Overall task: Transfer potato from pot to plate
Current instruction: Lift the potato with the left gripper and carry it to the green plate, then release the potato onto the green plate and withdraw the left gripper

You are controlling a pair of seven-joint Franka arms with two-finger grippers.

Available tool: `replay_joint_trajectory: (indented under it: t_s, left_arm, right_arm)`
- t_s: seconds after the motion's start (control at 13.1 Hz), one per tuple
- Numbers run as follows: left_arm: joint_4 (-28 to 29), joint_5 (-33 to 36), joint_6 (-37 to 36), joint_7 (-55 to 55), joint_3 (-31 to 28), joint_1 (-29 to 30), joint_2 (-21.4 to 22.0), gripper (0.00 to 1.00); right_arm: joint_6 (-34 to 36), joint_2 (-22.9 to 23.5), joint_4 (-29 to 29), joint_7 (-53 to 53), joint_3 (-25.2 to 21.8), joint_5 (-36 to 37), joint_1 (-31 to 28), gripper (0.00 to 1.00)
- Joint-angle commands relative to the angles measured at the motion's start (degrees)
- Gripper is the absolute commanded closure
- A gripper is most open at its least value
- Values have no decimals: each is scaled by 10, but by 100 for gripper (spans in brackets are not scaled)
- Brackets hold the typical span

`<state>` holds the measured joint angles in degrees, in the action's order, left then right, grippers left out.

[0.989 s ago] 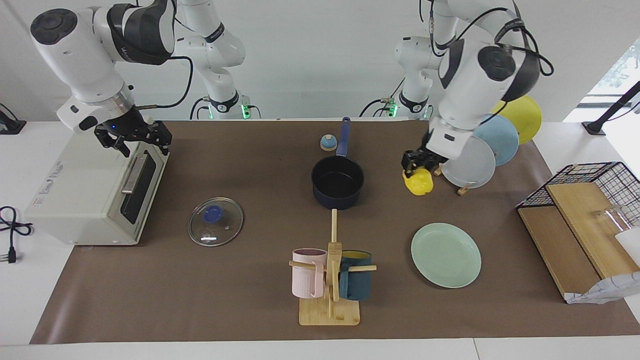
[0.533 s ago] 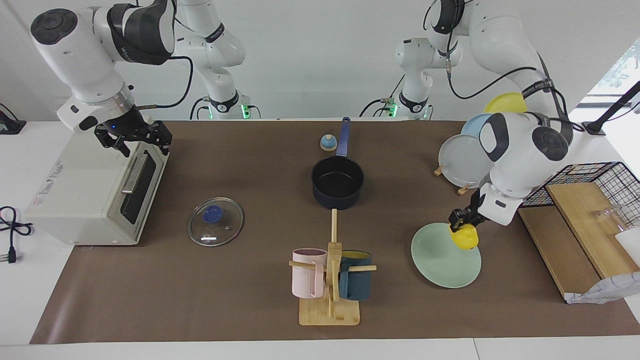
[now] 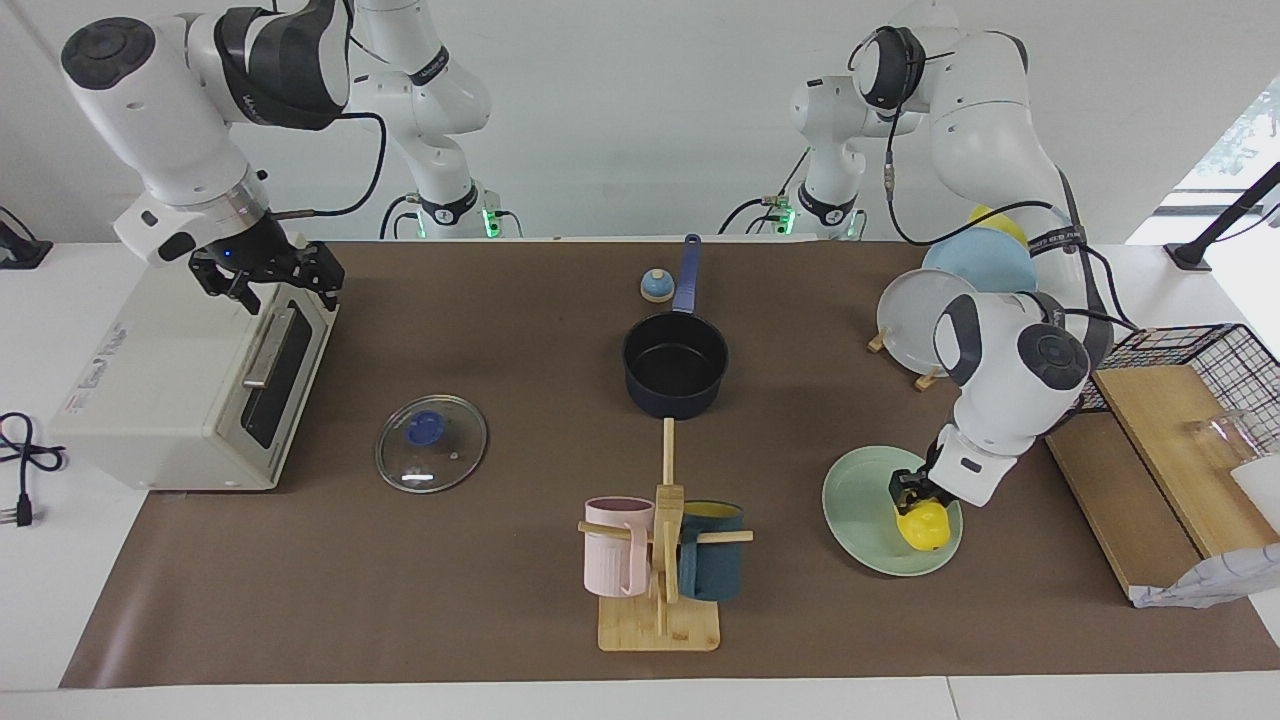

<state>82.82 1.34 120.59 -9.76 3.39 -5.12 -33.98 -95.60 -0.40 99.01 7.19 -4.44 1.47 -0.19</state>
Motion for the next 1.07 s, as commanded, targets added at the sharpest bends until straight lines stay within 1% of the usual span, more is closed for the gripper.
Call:
replay_joint_trajectory:
  t_s: [0.0, 0.23, 0.38, 0.46, 0.53, 0.68, 0.76, 0.99]
  left_arm:
    - [3, 24, -33, 7, -2, -14, 6, 100]
    - [31, 29, -34, 10, -2, -24, 18, 100]
    - [37, 29, -32, 15, -2, -22, 19, 100]
    - [37, 29, -32, 30, -2, -21, 19, 43]
    - [32, 29, -35, 34, -3, -19, 21, 0]
    - [31, 27, -39, 35, -3, -5, 57, 0]
    - [32, 24, -45, 34, -3, 9, 91, 0]
    - [30, 22, -146, 27, -5, 14, 179, 0]
  right_arm:
    - [2, -5, 4, 9, -6, 0, 5, 0]
    - [2, -5, 4, 9, -6, 0, 4, 0]
    - [2, -5, 4, 9, -6, -1, 5, 0]
    - [3, -5, 4, 9, -6, -1, 5, 0]
    - [2, -5, 4, 9, -6, -1, 4, 0]
    - [3, -5, 4, 9, -6, 0, 5, 0]
    - [3, -6, 4, 9, -6, -1, 5, 0]
    - [3, -5, 4, 9, -6, -1, 5, 0]
